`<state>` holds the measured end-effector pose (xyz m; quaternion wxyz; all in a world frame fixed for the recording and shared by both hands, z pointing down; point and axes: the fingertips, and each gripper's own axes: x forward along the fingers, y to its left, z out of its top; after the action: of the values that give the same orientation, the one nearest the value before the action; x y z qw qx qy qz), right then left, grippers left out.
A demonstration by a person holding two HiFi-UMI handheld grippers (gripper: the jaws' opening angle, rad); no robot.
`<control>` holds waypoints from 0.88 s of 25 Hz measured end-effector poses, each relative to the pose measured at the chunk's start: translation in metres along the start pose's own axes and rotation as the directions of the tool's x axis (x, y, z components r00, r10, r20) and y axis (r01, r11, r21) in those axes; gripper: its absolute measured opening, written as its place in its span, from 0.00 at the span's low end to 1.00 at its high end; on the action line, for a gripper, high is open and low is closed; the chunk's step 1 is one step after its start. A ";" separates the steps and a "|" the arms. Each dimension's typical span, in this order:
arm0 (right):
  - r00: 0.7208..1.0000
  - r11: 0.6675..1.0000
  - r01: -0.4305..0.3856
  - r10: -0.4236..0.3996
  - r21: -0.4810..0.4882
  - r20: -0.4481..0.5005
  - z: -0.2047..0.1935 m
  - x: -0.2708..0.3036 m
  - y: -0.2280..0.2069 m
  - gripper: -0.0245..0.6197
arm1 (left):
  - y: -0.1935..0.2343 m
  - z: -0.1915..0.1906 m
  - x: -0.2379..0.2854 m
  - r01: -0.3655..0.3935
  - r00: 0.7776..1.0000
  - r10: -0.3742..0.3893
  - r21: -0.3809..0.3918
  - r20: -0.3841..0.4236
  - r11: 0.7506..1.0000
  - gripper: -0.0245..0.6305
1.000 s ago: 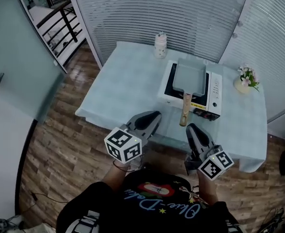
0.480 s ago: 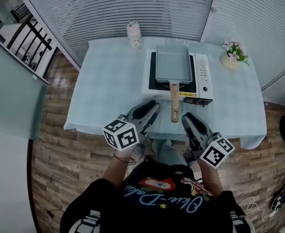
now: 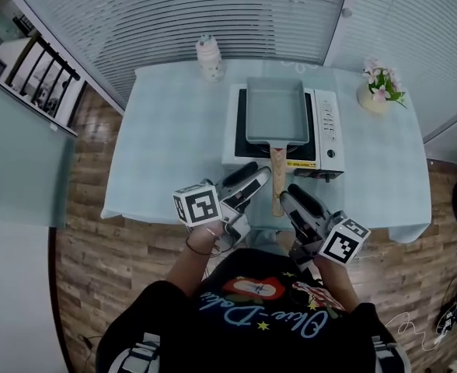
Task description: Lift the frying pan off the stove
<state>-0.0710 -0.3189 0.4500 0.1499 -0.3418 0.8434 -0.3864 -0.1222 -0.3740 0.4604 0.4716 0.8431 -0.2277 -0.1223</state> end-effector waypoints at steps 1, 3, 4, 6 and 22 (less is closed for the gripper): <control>1.000 1.000 -0.001 0.002 0.013 -0.003 -0.001 0.002 -0.002 0.32 | 0.003 -0.001 0.004 0.008 1.000 -0.008 -0.026 -0.005 1.000 0.45; 1.000 0.999 -0.001 0.002 0.038 -0.013 -0.004 0.005 -0.005 0.34 | 0.007 -0.002 0.012 0.019 1.000 -0.020 -0.061 -0.016 0.998 0.45; 1.000 0.999 -0.001 0.002 0.053 -0.016 -0.005 0.007 -0.008 0.35 | 0.009 -0.002 0.016 0.023 0.999 -0.025 -0.071 -0.023 0.997 0.46; 1.000 0.997 -0.004 0.005 0.082 -0.017 -0.006 0.009 -0.011 0.36 | 0.012 -0.004 0.023 0.029 0.999 -0.033 -0.093 -0.038 0.995 0.46; 0.992 0.957 -0.098 0.116 0.275 -0.051 -0.018 0.029 -0.011 0.31 | 0.009 -0.027 0.052 0.087 0.985 -0.124 -0.281 -0.116 0.956 0.46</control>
<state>-0.0958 -0.3344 0.4703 0.1879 -0.2589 0.8043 -0.5008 -0.0681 -0.3839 0.4833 0.5907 0.7868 -0.1313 -0.1217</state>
